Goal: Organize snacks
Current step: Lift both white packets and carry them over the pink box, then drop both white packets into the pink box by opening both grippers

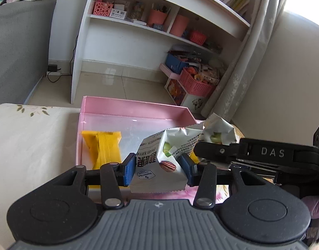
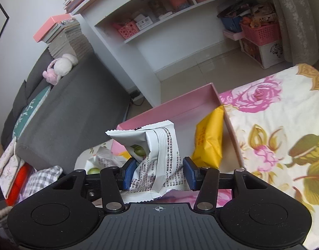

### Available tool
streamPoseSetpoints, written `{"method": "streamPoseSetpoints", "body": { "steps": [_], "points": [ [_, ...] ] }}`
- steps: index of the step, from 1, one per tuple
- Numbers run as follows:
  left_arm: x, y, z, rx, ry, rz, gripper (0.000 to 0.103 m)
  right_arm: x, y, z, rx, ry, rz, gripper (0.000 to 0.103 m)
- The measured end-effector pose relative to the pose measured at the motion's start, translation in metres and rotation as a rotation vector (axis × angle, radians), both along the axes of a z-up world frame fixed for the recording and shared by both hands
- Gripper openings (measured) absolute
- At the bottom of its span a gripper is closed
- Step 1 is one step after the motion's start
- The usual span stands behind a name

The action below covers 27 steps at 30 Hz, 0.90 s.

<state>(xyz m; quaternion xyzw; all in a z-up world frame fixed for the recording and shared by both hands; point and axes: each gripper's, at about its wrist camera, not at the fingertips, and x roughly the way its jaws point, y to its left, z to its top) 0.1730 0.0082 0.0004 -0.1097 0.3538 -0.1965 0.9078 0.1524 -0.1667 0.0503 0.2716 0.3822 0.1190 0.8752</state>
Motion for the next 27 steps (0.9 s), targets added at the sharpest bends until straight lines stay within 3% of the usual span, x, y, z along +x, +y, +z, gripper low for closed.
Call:
{"method": "streamPoseSetpoints", "body": {
  "steps": [6, 10, 22, 25, 27],
  "points": [
    [0.015, -0.004, -0.025, 0.035, 0.031, 0.025, 0.043, 0.023, -0.007, -0.025, 0.053, 0.036, -0.030, 0.048],
    [0.021, -0.007, -0.025, 0.041, 0.006, 0.033, 0.043, 0.032, -0.012, -0.038, 0.066, 0.055, -0.049, 0.048],
    [0.022, -0.009, -0.033, 0.089, -0.037, 0.044, 0.044, 0.042, -0.014, -0.042, 0.046, 0.021, -0.062, 0.050],
    [0.020, -0.006, -0.031, 0.070, -0.041, 0.040, 0.050, 0.041, -0.014, -0.040, 0.037, 0.022, -0.061, 0.052],
    [0.019, -0.005, -0.030, 0.064, -0.042, 0.037, 0.056, 0.041, -0.014, -0.036, 0.044, 0.022, -0.060, 0.064]
  ]
}}
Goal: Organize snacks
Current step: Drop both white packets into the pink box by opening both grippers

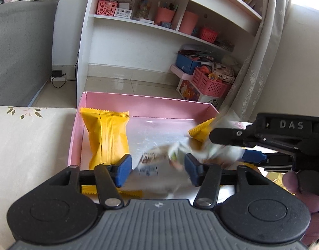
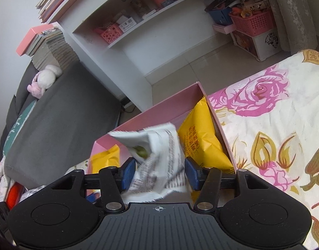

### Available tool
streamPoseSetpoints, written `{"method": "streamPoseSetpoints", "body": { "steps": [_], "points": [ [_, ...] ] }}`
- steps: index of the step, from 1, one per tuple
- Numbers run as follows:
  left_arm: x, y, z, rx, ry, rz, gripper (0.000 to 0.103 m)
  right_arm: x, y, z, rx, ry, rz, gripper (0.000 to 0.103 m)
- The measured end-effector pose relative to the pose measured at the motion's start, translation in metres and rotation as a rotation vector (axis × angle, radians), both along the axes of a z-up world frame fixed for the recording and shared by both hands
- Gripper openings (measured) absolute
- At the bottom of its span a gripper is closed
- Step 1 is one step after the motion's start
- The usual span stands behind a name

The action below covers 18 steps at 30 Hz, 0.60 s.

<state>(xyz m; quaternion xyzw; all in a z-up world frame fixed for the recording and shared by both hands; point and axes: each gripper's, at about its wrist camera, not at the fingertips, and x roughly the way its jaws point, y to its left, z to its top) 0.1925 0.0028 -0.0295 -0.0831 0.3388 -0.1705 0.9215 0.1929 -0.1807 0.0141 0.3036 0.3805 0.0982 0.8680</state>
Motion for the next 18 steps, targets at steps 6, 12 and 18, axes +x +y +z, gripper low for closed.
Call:
{"method": "streamPoseSetpoints", "body": {
  "steps": [6, 12, 18],
  "points": [
    [-0.012, -0.001, 0.011, 0.002, 0.016, -0.016, 0.075, -0.011, -0.004, 0.014, 0.000, -0.019, 0.009, 0.069],
    [-0.026, 0.001, 0.026, 0.007, 0.039, 0.001, 0.093, -0.028, -0.004, 0.031, -0.018, -0.029, 0.008, 0.085],
    [-0.044, 0.006, 0.041, 0.027, 0.045, 0.030, 0.103, -0.051, 0.001, 0.051, -0.049, -0.049, 0.030, 0.090]
  ]
}}
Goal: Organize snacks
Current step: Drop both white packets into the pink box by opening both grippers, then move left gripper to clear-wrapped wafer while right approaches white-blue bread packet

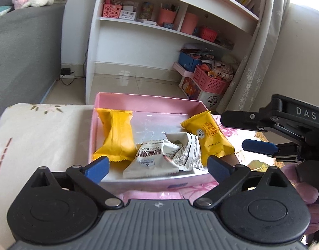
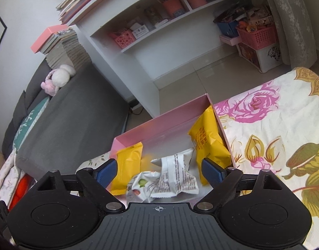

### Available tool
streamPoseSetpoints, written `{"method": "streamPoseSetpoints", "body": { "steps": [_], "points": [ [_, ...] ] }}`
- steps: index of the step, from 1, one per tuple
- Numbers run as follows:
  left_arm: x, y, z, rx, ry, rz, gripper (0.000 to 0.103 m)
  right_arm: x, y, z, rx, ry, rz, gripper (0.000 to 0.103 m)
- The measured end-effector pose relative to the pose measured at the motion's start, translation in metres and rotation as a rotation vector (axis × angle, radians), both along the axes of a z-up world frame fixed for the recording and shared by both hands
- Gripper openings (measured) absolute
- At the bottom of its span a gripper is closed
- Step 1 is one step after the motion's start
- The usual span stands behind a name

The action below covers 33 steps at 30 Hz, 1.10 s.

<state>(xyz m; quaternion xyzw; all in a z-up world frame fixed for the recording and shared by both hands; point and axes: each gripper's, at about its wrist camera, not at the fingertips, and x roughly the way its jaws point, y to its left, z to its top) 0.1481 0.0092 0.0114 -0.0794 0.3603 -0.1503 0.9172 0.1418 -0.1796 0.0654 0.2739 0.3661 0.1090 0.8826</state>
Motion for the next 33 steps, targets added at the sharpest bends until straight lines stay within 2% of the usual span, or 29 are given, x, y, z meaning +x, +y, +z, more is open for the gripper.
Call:
{"method": "streamPoseSetpoints", "body": {
  "steps": [4, 10, 15, 20, 29, 33],
  "points": [
    [-0.012, 0.007, 0.006, -0.006, 0.025, 0.022, 0.103, -0.015, 0.005, 0.010, -0.027, 0.011, 0.010, 0.096],
    [-0.031, 0.019, 0.010, 0.037, 0.044, 0.033, 0.103, -0.043, 0.016, 0.020, -0.083, -0.002, 0.046, 0.099],
    [-0.051, 0.039, 0.000, 0.047, 0.034, 0.054, 0.103, -0.068, 0.024, 0.014, -0.176, -0.036, 0.101, 0.099],
    [-0.061, 0.049, -0.002, 0.099, 0.055, 0.053, 0.103, -0.082, 0.019, 0.011, -0.236, -0.044, 0.114, 0.099],
    [-0.083, 0.066, -0.025, 0.117, 0.239, 0.038, 0.102, -0.100, -0.002, -0.010, -0.358, -0.026, 0.149, 0.099],
    [-0.092, 0.070, -0.031, 0.048, 0.310, 0.013, 0.101, -0.105, -0.015, -0.024, -0.372, 0.031, 0.143, 0.099]
  ]
}}
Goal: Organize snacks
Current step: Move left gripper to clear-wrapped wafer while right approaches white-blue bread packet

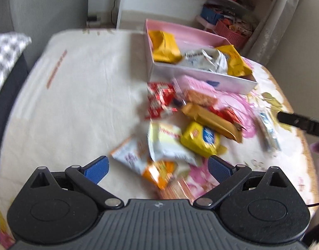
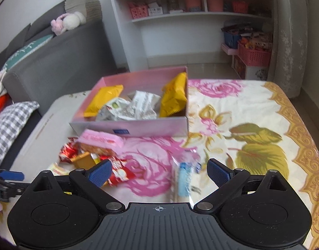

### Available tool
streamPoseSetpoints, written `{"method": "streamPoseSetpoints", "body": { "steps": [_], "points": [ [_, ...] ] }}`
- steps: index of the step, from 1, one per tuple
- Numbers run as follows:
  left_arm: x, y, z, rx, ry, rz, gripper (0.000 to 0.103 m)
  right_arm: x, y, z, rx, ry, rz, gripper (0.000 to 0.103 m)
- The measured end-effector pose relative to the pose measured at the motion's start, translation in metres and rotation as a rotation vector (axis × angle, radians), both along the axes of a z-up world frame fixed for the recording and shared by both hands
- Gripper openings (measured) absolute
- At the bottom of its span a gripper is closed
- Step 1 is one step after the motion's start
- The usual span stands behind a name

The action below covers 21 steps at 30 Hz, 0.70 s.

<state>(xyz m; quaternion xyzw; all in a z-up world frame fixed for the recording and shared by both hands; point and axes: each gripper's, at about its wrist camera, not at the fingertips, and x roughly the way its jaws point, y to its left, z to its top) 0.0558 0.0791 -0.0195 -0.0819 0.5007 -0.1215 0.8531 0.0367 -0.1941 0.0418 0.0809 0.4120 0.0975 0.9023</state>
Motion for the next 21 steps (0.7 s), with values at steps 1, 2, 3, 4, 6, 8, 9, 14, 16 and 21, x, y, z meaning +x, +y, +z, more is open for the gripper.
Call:
{"method": "streamPoseSetpoints", "body": {
  "steps": [1, 2, 3, 4, 6, 8, 9, 14, 16, 21],
  "points": [
    [-0.001, 0.001, -0.002, -0.022, 0.025, 0.005, 0.101, -0.001, -0.002, -0.004, -0.003, 0.020, -0.007, 0.099],
    [-0.002, 0.001, -0.004, -0.043, 0.052, 0.009, 0.100, -0.001, -0.004, -0.008, -0.006, 0.040, -0.014, 0.099],
    [-0.003, 0.001, -0.007, -0.061, 0.075, 0.014, 0.099, -0.001, -0.006, -0.012, -0.009, 0.062, -0.021, 0.099],
    [-0.004, 0.000, -0.010, -0.077, 0.097, 0.019, 0.098, 0.000, -0.008, -0.016, -0.014, 0.089, -0.030, 0.099],
    [-0.006, -0.002, -0.016, -0.099, 0.139, 0.029, 0.094, 0.000, -0.012, -0.027, -0.022, 0.145, -0.048, 0.099],
    [-0.009, -0.006, -0.021, -0.127, 0.181, 0.027, 0.089, 0.000, -0.014, -0.033, -0.025, 0.182, -0.056, 0.099],
    [-0.010, -0.008, -0.023, -0.140, 0.198, 0.028, 0.086, 0.000, -0.015, -0.035, -0.024, 0.193, -0.061, 0.099],
    [-0.016, -0.018, -0.027, -0.104, 0.206, 0.038, 0.078, 0.002, -0.016, -0.042, -0.019, 0.238, -0.075, 0.099],
    [-0.019, -0.021, -0.026, -0.073, 0.194, 0.042, 0.075, 0.004, -0.015, -0.044, -0.012, 0.255, -0.071, 0.099],
    [-0.024, -0.032, -0.025, 0.018, 0.145, 0.044, 0.066, 0.009, -0.009, -0.050, -0.044, 0.271, -0.064, 0.099]
  ]
}}
